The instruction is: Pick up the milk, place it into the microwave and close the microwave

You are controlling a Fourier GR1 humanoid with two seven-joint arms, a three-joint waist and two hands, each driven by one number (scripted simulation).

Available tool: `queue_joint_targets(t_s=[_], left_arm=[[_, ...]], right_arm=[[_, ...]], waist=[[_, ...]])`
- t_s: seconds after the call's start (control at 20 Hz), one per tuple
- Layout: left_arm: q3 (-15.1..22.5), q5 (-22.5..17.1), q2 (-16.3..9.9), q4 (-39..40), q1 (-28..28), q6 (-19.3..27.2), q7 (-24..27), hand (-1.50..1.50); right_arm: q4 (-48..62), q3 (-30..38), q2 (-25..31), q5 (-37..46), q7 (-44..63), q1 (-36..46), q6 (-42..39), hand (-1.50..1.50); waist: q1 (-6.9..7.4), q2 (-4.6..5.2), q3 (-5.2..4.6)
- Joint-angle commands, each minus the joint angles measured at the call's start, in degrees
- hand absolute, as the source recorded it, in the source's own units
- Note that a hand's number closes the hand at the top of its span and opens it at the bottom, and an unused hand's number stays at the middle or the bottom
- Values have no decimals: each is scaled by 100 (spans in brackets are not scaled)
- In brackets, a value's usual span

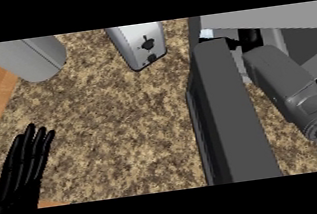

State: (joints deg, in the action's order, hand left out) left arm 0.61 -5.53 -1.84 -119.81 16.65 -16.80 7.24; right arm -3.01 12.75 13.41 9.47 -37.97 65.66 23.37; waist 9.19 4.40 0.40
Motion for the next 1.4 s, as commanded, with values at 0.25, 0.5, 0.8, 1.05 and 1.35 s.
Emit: queue_joint_targets(t_s=[0.25,0.5,0.8,1.05,1.35], left_arm=[[300,312,179,-22,-41,145,24,-150],[539,319,182,4,2,251,-2,-150],[431,297,122,-3,-20,116,-100,-150],[634,408,183,592,-308,121,-29,-150],[850,557,52,1163,-635,-107,51,-150]], right_arm=[[-46,103,20,-102,-223,-207,-680,-150],[-100,220,61,-206,-422,-407,-759,-150],[-109,276,-74,-259,-728,-772,-1032,-150],[-182,354,-51,-355,-1074,-1004,-1875,-150],[-254,377,-283,-407,-1433,-1423,-2357,-150]], waist=[[-100,-66,-3],[-164,-107,-4],[-298,-186,-12],[-434,-181,-12],[-654,-302,-25]])
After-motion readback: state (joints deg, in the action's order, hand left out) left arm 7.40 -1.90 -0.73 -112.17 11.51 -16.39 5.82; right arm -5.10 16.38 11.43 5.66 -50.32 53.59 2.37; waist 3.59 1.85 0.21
